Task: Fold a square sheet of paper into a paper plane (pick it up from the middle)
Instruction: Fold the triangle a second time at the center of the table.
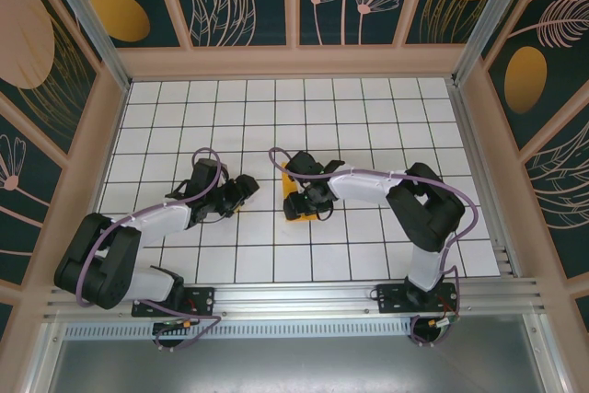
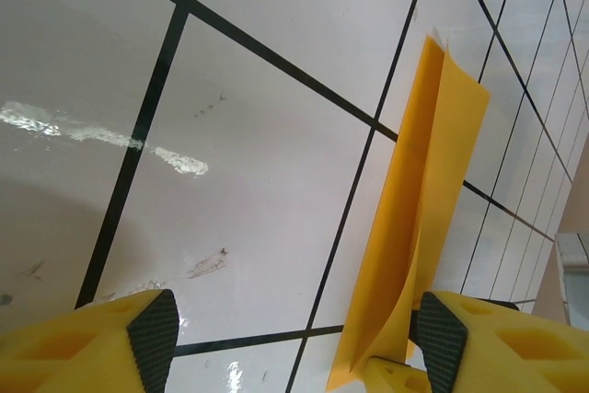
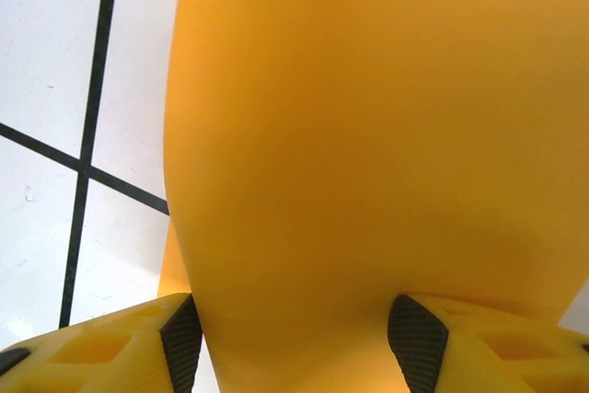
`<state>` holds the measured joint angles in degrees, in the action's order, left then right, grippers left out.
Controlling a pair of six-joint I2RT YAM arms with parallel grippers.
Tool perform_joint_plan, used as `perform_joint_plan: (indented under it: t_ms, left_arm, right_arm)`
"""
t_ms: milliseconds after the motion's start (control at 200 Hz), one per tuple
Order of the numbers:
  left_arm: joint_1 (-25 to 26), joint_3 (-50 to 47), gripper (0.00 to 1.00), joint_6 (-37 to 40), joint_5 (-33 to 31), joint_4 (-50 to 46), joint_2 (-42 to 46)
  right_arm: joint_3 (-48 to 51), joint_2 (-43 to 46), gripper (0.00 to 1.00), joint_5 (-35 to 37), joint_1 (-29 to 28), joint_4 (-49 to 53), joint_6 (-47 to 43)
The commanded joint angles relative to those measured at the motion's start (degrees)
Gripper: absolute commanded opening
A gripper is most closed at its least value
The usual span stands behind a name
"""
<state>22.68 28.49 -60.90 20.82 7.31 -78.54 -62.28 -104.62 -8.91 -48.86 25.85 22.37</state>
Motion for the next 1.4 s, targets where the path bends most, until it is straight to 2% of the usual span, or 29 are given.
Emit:
perform_joint_plan:
  t_ms: [0, 230, 380, 535, 646, 846, 1211, 1396]
  left_arm:
    - [0.1, 1.2, 0.71, 1.6, 3.1, 3.1, -0.1]
    - [1.8, 2.8, 0.66, -0.4, 10.4, 12.9, -1.2]
    - [3.4, 4.6, 0.65, -2.4, 12.0, 17.0, -5.2]
    - [5.7, 8.0, 0.63, -2.5, 12.8, 18.2, -10.2]
    - [6.9, 9.6, 0.6, -2.3, 11.0, 17.1, -13.1]
    - [7.3, 10.4, 0.5, -2.9, 9.8, 17.8, -17.2]
    - [8.9, 13.1, 0.44, -2.6, 11.9, 19.3, -23.9]
    - [9.1, 13.8, 0.36, -1.7, 10.8, 18.3, -25.6]
  right_arm:
    - [4.4, -5.3, 0.6, -2.4, 0.5, 0.1, -0.9]
    - [9.8, -2.4, 0.59, -11.2, 4.1, -7.6, -3.6]
    - [11.5, -0.6, 0.6, -14.6, 6.0, -10.2, -5.8]
    - [11.5, -0.7, 0.59, -14.9, 6.9, -10.3, -6.5]
    - [11.8, -0.8, 0.59, -14.9, 7.1, -10.6, -6.5]
    - [12.2, -0.6, 0.59, -15.3, 7.3, -11.1, -6.2]
    - [12.0, -0.4, 0.58, -15.9, 7.5, -11.3, -6.1]
    - [10.9, 3.8, 0.56, -16.2, 7.5, -12.6, -5.1]
